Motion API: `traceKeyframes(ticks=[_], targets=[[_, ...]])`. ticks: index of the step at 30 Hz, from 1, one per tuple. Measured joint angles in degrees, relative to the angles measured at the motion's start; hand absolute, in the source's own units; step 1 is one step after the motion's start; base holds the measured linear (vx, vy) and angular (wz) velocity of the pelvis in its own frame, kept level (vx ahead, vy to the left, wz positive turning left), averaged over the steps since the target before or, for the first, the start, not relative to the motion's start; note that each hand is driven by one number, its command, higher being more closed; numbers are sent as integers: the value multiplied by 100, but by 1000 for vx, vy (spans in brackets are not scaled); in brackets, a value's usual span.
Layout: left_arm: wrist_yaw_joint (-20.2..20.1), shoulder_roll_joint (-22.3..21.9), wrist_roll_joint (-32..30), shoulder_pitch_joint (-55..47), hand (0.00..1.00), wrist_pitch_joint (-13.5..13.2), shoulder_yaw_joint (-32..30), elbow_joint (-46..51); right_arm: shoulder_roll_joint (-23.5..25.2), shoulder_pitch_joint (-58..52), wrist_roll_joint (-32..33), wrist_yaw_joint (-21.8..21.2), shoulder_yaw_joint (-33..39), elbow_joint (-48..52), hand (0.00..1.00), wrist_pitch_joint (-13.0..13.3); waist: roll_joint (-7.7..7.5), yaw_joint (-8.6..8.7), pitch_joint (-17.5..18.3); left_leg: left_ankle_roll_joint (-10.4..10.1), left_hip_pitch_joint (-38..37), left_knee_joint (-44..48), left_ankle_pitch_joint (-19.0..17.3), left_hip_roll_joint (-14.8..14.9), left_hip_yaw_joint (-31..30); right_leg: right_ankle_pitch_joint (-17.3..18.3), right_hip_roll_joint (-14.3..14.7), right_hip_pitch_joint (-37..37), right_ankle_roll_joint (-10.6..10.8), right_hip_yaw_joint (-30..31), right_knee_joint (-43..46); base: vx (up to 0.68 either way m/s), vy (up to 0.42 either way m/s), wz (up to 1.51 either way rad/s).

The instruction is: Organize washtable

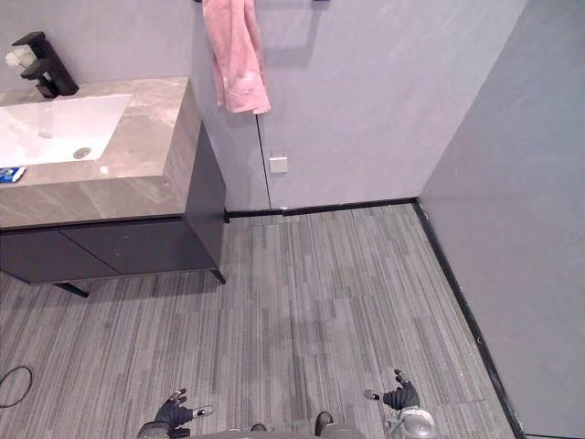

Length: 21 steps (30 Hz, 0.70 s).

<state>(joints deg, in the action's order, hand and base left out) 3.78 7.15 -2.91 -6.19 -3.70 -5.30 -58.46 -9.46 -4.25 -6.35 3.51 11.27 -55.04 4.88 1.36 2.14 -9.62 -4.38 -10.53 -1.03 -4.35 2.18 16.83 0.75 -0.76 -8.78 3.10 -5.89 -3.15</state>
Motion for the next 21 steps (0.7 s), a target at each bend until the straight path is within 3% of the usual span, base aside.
traceKeyframes(ticks=[21], targets=[[4,-19,47,-65,0,2,-200,-8,25,-87,140,1,86,-43,0,-45,21,2,0,30,86,-46,-11,101,95,-54,120,101,-135,-14,-32,-51,-45,0]])
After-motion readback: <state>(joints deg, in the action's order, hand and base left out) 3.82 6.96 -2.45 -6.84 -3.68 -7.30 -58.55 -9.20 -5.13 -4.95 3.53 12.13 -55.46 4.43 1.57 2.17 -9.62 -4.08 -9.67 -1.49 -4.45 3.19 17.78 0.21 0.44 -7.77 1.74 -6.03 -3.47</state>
